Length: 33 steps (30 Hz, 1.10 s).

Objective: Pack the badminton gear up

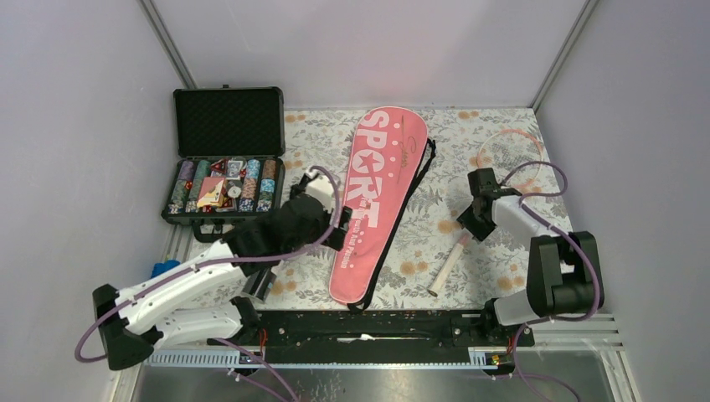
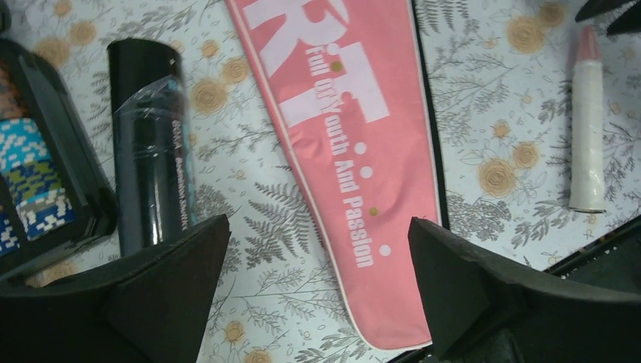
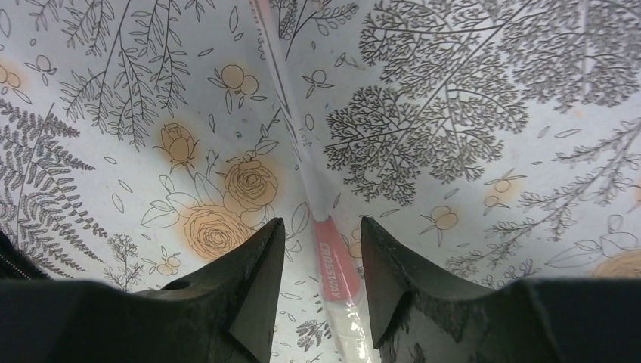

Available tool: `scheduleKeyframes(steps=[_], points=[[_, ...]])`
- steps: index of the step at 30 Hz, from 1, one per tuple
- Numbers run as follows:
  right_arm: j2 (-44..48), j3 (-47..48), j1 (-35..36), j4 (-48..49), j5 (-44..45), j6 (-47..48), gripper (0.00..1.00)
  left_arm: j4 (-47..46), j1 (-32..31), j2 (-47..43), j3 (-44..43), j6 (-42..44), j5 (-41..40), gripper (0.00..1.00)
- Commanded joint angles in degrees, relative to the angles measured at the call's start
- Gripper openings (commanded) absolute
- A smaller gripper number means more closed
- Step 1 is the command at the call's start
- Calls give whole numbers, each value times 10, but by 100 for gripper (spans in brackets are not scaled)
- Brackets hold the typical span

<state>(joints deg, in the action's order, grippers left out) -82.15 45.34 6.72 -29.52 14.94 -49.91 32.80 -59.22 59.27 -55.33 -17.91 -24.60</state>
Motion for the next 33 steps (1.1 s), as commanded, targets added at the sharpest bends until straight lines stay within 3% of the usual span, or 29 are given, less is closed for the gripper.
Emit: scheduleKeyframes(steps=[1, 8, 10, 12, 15, 22, 27, 33], points=[[-26, 24, -3, 17, -30, -7, 49, -24, 67, -48, 42, -1, 117, 99], [-50, 13, -3, 24, -56, -30, 44, -35, 113, -96, 68, -23, 114, 99], [-42, 4, -3, 31, -66, -28, 32, -23, 112, -96, 62, -27, 129, 97], [-27, -6, -3, 41, -75, -26, 14, -22, 112, -96, 66, -23, 170, 94], [-6, -16, -2, 53, -110, -15, 4, -22, 104, -94, 69, -28, 183, 92], [106, -46, -1, 43, -180, -11, 2, -54, -4, -82, 65, -79, 101, 88], [206, -73, 22, 26, -197, -48, 2, -58, -107, 1, 9, -93, 53, 89], [261, -89, 79, 40, -204, -107, 2, -81, -177, 137, -81, -92, 19, 94]])
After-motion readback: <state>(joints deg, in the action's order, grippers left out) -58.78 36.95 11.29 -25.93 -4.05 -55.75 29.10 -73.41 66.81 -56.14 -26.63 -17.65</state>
